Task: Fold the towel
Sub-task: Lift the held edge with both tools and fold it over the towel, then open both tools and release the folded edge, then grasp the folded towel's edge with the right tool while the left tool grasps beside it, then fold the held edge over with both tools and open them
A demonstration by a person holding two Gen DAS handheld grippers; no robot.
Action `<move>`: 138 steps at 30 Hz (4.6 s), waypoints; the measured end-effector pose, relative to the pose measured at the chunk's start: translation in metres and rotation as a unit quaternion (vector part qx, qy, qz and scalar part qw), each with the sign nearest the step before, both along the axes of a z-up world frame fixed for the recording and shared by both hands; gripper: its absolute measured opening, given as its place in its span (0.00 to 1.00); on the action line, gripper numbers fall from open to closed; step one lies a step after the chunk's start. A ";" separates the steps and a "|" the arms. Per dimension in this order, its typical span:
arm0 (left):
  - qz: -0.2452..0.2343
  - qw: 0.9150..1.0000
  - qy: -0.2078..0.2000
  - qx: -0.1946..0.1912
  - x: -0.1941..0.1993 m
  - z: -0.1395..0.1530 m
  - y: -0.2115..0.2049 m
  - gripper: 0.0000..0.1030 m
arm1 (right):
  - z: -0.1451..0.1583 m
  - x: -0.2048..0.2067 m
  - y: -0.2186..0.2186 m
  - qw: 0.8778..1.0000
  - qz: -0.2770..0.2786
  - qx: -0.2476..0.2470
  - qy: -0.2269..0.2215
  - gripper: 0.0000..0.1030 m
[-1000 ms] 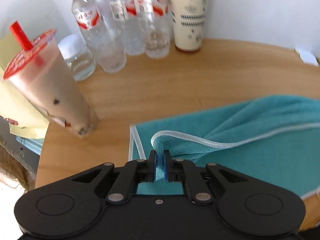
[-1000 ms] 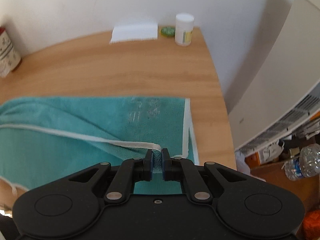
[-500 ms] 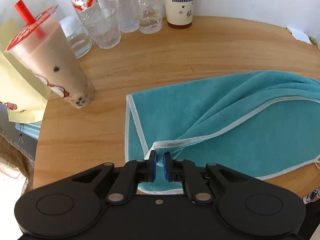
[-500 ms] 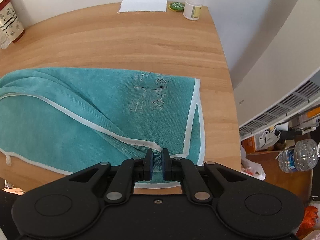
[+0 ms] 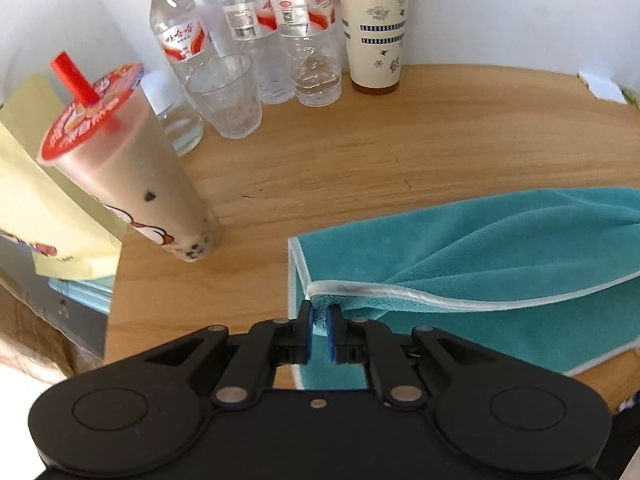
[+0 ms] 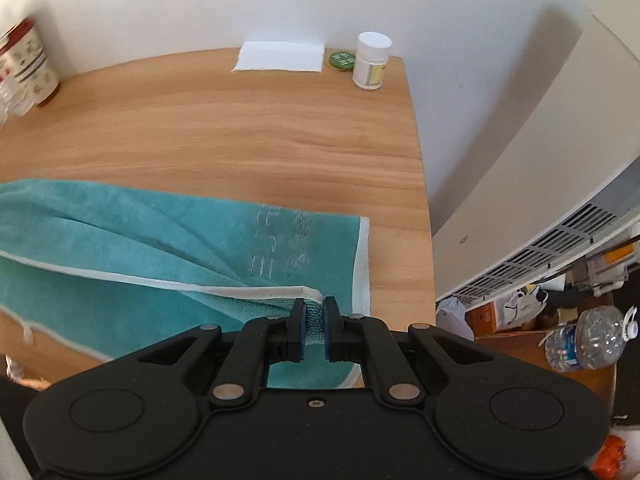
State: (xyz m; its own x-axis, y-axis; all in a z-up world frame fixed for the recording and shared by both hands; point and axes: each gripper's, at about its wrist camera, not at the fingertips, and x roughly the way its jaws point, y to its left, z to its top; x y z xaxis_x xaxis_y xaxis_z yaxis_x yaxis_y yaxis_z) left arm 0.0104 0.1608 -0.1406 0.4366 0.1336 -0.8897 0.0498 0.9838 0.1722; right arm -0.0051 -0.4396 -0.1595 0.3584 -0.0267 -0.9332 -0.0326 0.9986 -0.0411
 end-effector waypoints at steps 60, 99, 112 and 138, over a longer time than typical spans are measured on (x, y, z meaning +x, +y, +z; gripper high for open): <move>0.115 0.989 -0.001 0.094 0.144 -0.070 -0.003 0.06 | -0.063 0.163 -0.017 0.996 -0.092 -0.011 0.010 0.10; 0.062 0.998 0.020 -0.002 0.143 -0.062 -0.012 0.04 | -0.059 0.160 -0.018 0.996 -0.089 -0.005 0.007 0.08; 0.088 0.995 0.003 0.043 0.182 -0.060 -0.004 0.09 | -0.050 0.199 -0.031 0.992 -0.124 -0.013 -0.016 0.07; 0.110 0.993 0.050 -0.001 0.074 -0.052 0.013 0.53 | -0.053 0.046 0.018 0.951 -0.251 0.179 0.014 0.35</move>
State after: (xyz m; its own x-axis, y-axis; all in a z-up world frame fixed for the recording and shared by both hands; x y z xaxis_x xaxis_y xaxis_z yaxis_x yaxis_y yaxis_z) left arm 0.0848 0.1739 -0.1928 0.3072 0.2145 -0.9272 -0.1504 0.9730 0.1753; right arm 0.0411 -0.4216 -0.2120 0.3598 0.1323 -0.9236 0.4563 0.8385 0.2979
